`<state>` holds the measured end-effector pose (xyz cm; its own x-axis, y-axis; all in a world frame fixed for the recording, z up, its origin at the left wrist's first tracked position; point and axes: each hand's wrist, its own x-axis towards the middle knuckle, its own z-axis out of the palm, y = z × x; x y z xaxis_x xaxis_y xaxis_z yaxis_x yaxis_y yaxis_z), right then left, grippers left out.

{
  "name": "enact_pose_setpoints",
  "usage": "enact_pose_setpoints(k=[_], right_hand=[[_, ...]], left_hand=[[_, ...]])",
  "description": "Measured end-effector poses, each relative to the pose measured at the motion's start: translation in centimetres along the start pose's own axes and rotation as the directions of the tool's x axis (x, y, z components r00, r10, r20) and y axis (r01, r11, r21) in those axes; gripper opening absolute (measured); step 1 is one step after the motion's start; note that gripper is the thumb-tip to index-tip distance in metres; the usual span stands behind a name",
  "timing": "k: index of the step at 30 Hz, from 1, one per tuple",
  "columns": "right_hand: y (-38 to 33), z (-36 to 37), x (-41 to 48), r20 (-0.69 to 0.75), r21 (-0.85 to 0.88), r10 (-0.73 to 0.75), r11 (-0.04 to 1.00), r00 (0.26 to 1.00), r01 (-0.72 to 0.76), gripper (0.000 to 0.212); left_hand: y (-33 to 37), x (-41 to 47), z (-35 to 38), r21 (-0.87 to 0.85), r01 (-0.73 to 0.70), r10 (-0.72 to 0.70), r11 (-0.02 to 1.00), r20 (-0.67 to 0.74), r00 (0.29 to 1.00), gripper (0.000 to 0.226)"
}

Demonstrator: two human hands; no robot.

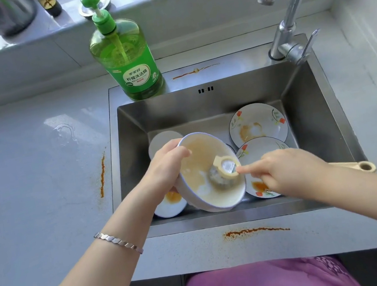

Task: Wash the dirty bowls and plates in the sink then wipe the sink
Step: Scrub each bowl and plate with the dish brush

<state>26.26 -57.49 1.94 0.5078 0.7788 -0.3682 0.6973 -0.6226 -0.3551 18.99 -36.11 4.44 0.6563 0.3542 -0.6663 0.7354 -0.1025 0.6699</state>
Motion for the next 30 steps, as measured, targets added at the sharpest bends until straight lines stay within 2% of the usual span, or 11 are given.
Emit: enact_pose_setpoints(k=[3,6,9,12,14,16,18,21,23,27,30], right_hand=[[-0.3,0.6,0.3,-0.015,0.014,0.105,0.994,0.994,-0.104,0.043],[-2.1,1.4,-0.3,0.106,0.452,0.206,0.861,0.973,-0.232,0.037],[-3.5,1.6,0.6,0.155,0.737,0.303,0.598,0.940,-0.314,0.035],[-5.3,0.8,2.1,0.234,0.934,0.408,0.156,0.882,-0.320,0.040],[-6.9,-0.2,3.0,0.307,0.951,0.391,-0.152,0.867,-0.269,0.039],[-8.2,-1.1,3.3,0.319,0.928,0.342,-0.301,0.884,-0.218,0.039],[-9.0,-1.0,2.8,0.288,0.942,0.307,-0.261,0.907,-0.211,0.039],[-9.6,-0.9,1.4,0.253,0.967,0.248,-0.097,0.935,-0.236,0.038],[-9.1,-1.3,1.3,0.262,0.964,0.249,-0.123,0.932,-0.238,0.037],[-7.6,-2.1,2.4,0.297,0.938,0.362,-0.286,0.884,-0.198,0.038],[-8.6,-1.7,2.2,0.277,0.953,0.357,-0.222,0.892,-0.207,0.038]], left_hand=[[-0.3,0.1,0.4,-0.084,-0.054,0.048,0.995,-0.067,0.997,0.020],[-1.3,0.2,0.9,-0.166,-0.181,0.148,0.969,-0.195,0.970,0.010],[-2.8,-0.1,2.3,-0.206,-0.316,0.243,0.926,-0.315,0.917,0.025],[-3.0,-0.7,3.9,-0.246,-0.427,0.321,0.870,-0.374,0.870,0.028],[-3.0,-0.9,4.9,-0.291,-0.456,0.335,0.841,-0.381,0.862,0.036],[-3.1,-0.8,5.5,-0.312,-0.479,0.343,0.820,-0.403,0.849,0.043],[-2.7,-0.8,5.4,-0.321,-0.502,0.345,0.803,-0.437,0.831,0.043],[-2.1,-0.5,4.6,-0.333,-0.531,0.364,0.779,-0.450,0.816,0.038],[-2.2,-0.4,4.3,-0.317,-0.552,0.404,0.771,-0.427,0.809,0.037],[-3.0,-0.9,4.8,-0.330,-0.566,0.450,0.756,-0.367,0.815,0.030],[-2.8,-0.4,4.8,-0.369,-0.561,0.433,0.741,-0.375,0.820,0.030]])
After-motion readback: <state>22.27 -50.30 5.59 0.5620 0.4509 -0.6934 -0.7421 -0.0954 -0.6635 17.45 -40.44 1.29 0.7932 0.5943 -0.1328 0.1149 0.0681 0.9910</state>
